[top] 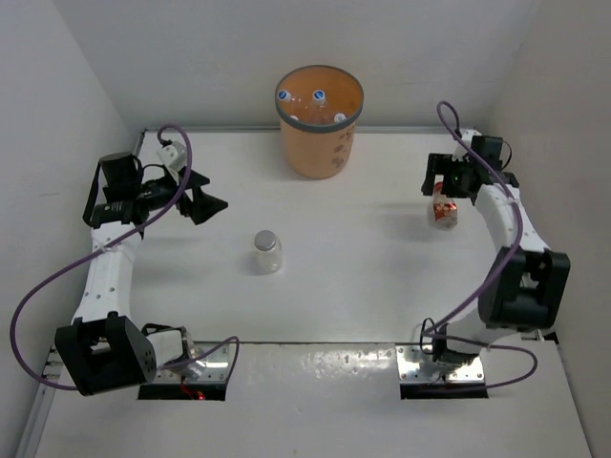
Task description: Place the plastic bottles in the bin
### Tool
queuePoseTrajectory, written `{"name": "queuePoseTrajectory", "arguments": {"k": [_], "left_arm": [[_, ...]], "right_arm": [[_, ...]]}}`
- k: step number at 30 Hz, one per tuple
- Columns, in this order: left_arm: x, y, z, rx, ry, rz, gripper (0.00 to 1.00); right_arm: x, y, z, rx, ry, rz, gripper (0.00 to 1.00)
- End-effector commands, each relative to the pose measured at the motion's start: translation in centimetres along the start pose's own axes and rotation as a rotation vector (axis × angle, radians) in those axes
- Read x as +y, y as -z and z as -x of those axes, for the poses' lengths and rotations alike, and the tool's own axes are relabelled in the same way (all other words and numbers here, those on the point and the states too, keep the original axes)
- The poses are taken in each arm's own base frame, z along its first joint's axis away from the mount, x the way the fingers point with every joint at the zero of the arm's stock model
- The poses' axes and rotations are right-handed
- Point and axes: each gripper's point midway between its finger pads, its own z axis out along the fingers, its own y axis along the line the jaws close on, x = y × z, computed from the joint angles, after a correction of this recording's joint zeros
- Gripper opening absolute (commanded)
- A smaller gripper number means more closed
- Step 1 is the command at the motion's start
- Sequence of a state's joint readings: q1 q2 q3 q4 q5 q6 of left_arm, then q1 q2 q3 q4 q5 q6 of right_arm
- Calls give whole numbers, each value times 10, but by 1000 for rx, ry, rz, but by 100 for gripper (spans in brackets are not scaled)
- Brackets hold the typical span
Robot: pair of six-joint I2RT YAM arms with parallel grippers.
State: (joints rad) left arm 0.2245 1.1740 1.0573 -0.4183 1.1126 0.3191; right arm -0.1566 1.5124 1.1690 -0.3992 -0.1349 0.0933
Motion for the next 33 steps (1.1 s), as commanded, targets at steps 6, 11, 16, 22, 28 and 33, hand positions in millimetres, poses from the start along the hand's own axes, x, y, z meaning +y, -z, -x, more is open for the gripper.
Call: {"name": "queuePoseTrajectory", "arguments": {"k": [6, 11, 16, 22, 28, 33], "left_arm": [[3, 2, 1, -3, -45, 14, 99], [4, 3, -3, 6, -43, 33, 99], [6, 3, -4, 10, -34, 43, 99], [4, 1, -8, 19, -17, 43, 99], [-1, 2, -13, 22, -1, 41, 99], [-1, 1, -13, 13, -1, 35, 99]], "right_arm": [[-51, -63, -24, 157, 64, -96, 100], [-65, -94, -27, 192, 122, -99, 100], [-72, -112, -48, 253, 142, -80, 100], [-76, -120, -64, 295, 179, -73, 83], [-58, -107, -31, 238, 165, 21, 40], [31, -43, 104, -71, 83, 217, 23]]}}
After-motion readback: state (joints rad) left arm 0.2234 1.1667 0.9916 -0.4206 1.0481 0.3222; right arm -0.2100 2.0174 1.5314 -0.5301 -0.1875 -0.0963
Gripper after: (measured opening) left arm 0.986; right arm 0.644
